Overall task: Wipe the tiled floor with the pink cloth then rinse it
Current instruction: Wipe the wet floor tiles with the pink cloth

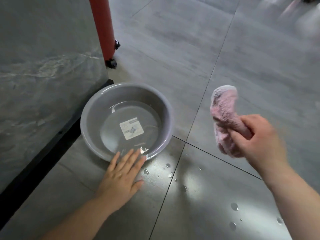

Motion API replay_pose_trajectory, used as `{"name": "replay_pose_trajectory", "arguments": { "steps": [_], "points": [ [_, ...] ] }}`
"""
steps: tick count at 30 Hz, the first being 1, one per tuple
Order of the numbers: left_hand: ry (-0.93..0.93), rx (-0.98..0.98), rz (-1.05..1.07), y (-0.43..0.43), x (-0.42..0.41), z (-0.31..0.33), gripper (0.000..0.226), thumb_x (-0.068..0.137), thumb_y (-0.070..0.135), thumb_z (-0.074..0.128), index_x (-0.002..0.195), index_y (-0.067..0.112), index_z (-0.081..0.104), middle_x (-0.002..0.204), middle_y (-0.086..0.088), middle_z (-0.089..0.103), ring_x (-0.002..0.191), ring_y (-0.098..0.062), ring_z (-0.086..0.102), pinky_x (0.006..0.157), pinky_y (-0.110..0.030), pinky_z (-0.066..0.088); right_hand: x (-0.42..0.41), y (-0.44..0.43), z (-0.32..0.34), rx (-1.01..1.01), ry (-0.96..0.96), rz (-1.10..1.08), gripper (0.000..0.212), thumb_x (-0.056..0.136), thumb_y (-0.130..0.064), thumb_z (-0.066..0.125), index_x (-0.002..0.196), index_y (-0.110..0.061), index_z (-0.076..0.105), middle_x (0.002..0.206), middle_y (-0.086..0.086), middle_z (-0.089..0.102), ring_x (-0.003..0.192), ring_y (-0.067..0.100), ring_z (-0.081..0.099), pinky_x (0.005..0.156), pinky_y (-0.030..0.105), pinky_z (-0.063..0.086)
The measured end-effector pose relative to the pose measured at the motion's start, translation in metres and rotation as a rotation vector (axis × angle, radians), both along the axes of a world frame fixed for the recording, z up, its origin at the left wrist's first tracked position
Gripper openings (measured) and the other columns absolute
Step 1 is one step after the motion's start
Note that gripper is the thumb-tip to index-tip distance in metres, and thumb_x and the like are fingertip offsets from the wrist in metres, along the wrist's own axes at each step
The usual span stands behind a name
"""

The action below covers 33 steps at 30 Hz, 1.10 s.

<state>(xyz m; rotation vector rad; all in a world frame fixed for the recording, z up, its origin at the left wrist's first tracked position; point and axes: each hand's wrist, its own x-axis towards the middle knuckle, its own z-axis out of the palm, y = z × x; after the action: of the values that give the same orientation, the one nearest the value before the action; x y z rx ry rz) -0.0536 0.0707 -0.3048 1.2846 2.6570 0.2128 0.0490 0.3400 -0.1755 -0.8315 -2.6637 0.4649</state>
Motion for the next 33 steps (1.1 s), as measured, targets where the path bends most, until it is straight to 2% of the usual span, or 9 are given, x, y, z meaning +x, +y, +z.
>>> {"name": "replay_pose_trajectory", "arguments": {
  "steps": [3,6,8,10,15,19,24,29,33],
  "points": [
    [0.045,0.014,-0.063,0.007,0.012,-0.007,0.063,0.092,0.050,0.001,0.134,0.017,0.033,0.140,-0.003,0.046,0.143,-0.007,-0.010,0.114,-0.031,0.001,0.032,-0.015,-0.051,0.131,-0.171,0.151,0.030,0.063,-0.031,0.055,0.084,-0.013,0.065,0.076,0.009,0.067,0.055,0.029,0.064,0.045,0.027,0.046],
    [0.093,0.041,-0.077,0.009,0.009,-0.010,0.063,0.091,0.053,0.002,0.145,0.021,0.001,0.157,0.003,-0.001,0.142,-0.004,-0.014,0.116,-0.029,-0.006,0.059,-0.033,-0.124,0.136,-0.550,0.317,0.041,0.040,-0.051,0.071,0.074,-0.029,0.067,0.074,-0.001,0.069,0.057,0.022,0.067,0.048,0.028,0.051],
    [0.109,0.027,-0.077,0.009,0.008,-0.010,0.062,0.092,0.052,0.004,0.144,0.020,-0.005,0.152,-0.003,0.022,0.141,-0.002,-0.016,0.116,-0.028,-0.008,0.069,-0.043,-0.157,0.092,-0.671,0.323,0.058,0.038,-0.063,0.065,0.088,-0.033,0.064,0.086,0.000,0.073,0.072,0.020,0.071,0.066,0.032,0.052],
    [0.098,0.009,-0.082,0.010,0.008,-0.010,0.061,0.092,0.052,0.005,0.143,0.020,-0.003,0.137,-0.004,0.047,0.141,-0.002,-0.014,0.116,-0.028,-0.007,0.068,-0.044,-0.168,0.063,-0.642,0.279,0.065,0.054,-0.063,0.040,0.108,-0.029,0.051,0.100,0.004,0.073,0.086,0.022,0.071,0.082,0.035,0.049],
    [0.078,-0.024,-0.097,0.011,0.007,-0.010,0.064,0.091,0.054,0.005,0.144,0.019,0.017,0.138,-0.002,0.043,0.141,-0.001,-0.015,0.115,-0.027,-0.004,0.047,-0.053,-0.183,-0.011,-0.731,0.245,0.077,0.058,-0.061,0.032,0.122,-0.019,0.046,0.116,0.010,0.067,0.106,0.031,0.065,0.086,0.043,0.051],
    [0.072,-0.009,-0.113,0.010,0.005,-0.010,0.064,0.091,0.054,0.005,0.141,0.019,0.023,0.139,0.001,0.032,0.141,0.000,-0.015,0.115,-0.026,-0.005,0.034,-0.104,-0.205,-0.041,-0.584,0.291,0.091,0.066,-0.056,0.037,0.146,-0.016,0.020,0.140,0.018,0.043,0.126,0.039,0.035,0.108,0.041,0.011],
    [0.131,-0.027,-0.153,0.009,0.003,-0.012,0.067,0.091,0.054,0.004,0.135,0.012,0.031,0.139,-0.001,0.031,0.141,-0.002,-0.014,0.114,-0.031,0.000,0.000,-0.070,-0.206,0.013,-0.476,0.346,0.061,0.075,-0.045,0.031,0.131,-0.022,0.037,0.132,0.007,0.057,0.120,0.028,0.055,0.097,0.040,0.047],
    [0.201,-0.038,-0.177,0.006,0.001,-0.020,0.070,0.089,0.058,0.005,0.144,0.016,-0.001,0.152,-0.005,0.016,0.142,-0.006,-0.014,0.115,-0.035,0.002,-0.043,0.022,-0.199,-0.194,-0.547,-0.215,0.060,0.096,-0.035,0.033,0.149,-0.021,0.009,0.158,0.011,-0.001,0.145,0.030,-0.001,0.117,0.040,0.001],
    [0.214,-0.043,-0.203,0.006,0.002,-0.024,0.071,0.089,0.058,0.005,0.144,0.015,-0.003,0.155,-0.002,0.000,0.143,-0.008,-0.013,0.116,-0.035,-0.002,-0.064,-0.040,-0.208,-0.152,-0.486,-0.047,0.062,0.092,-0.034,0.020,0.149,-0.017,0.004,0.157,0.013,-0.003,0.144,0.032,-0.005,0.117,0.040,-0.005]
  ]
}}
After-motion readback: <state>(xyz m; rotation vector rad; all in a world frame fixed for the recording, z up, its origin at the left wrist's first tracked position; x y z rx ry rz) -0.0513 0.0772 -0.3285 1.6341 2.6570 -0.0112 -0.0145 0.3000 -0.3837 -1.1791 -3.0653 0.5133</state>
